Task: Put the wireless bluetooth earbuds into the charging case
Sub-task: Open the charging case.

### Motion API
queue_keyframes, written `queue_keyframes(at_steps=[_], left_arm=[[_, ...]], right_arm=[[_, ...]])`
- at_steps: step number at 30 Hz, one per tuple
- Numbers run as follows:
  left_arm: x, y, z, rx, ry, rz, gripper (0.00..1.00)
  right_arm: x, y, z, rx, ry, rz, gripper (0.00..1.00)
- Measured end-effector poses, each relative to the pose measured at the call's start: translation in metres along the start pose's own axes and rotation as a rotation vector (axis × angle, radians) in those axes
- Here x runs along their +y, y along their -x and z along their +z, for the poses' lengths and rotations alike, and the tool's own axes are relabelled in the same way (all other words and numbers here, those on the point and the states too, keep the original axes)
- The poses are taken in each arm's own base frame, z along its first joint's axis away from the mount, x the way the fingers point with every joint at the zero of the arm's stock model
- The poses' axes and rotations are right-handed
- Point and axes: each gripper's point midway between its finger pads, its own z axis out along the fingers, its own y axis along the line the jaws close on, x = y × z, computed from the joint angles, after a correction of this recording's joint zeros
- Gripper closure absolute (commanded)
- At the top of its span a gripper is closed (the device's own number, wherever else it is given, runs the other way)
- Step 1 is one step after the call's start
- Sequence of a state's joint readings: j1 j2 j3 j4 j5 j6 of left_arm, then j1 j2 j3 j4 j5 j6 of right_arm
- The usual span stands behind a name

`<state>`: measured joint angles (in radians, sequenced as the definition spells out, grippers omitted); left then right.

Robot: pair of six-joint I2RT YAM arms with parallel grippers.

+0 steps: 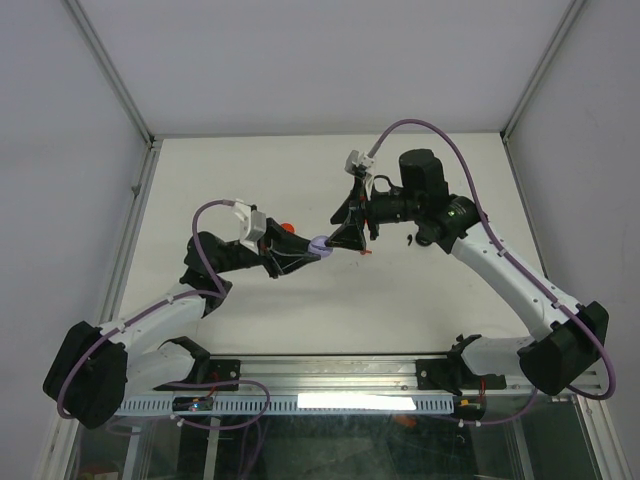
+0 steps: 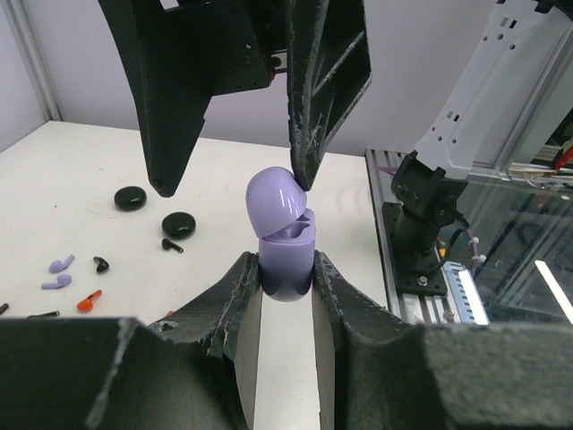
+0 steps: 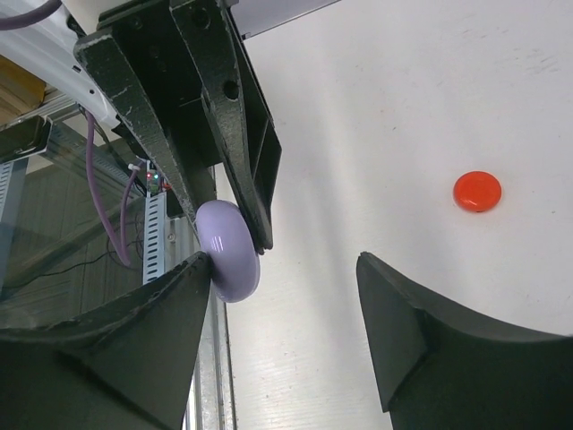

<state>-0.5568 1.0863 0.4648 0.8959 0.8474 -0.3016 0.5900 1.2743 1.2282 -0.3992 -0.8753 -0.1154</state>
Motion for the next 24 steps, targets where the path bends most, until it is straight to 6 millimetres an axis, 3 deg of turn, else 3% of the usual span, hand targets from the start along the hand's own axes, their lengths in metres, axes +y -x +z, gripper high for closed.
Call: queue_keyframes(at_steps=[24], left_arm=[[-0.009,-0.006,-0.005,0.018,-0.03,0.012,1.0]], right_arm=[[-0.014,-0.006,0.008,0.027,-0.034,0.082,0.3]])
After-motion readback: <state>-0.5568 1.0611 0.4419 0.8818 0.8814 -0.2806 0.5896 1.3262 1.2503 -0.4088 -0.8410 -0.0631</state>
